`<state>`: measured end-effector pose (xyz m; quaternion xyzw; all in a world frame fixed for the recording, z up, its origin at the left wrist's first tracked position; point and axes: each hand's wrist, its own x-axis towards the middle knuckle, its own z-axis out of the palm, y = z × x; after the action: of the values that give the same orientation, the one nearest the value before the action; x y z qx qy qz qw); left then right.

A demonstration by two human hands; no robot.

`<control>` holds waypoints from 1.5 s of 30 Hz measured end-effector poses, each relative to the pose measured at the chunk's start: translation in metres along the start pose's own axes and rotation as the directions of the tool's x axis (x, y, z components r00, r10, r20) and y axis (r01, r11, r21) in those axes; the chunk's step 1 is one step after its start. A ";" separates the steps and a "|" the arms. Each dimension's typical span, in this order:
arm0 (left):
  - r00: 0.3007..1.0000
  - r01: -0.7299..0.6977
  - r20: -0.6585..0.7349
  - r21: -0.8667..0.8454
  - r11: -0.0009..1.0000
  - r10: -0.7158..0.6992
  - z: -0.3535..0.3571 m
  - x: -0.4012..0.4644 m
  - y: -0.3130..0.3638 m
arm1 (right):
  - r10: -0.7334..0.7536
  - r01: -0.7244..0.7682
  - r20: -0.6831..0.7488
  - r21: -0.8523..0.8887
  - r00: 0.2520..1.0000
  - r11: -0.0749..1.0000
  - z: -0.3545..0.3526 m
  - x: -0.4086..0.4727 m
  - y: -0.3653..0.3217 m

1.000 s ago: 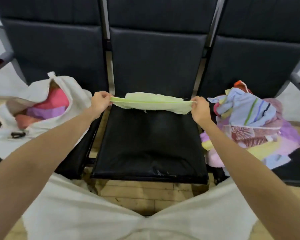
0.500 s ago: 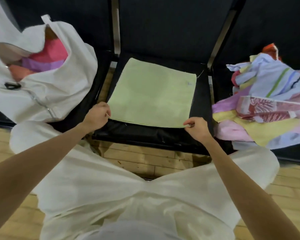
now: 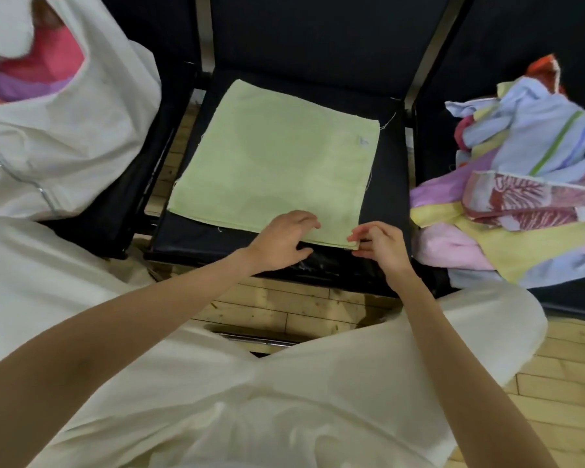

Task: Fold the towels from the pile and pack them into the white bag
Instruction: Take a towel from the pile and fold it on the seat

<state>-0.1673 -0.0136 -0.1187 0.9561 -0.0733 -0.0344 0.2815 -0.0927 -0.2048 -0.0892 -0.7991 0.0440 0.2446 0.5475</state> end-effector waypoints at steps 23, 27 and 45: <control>0.944 0.292 0.117 -0.733 0.615 -0.308 -0.015 0.059 0.014 | 0.123 -0.115 -0.178 0.058 0.976 0.992 0.005 0.155 -0.041; 0.914 0.391 0.262 -0.776 0.495 -0.310 -0.025 0.061 0.007 | 0.047 -0.057 -0.323 -0.022 0.945 0.998 0.013 0.206 -0.062; 0.844 0.527 0.503 -0.842 0.113 -0.186 -0.050 0.026 -0.018 | -0.176 0.240 -0.412 0.108 0.894 0.965 0.050 0.214 -0.114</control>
<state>-0.1345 0.0241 -0.0875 0.5396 0.1615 -0.2703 0.7808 0.1165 -0.0726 -0.0994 -0.7868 0.0876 0.0124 0.6108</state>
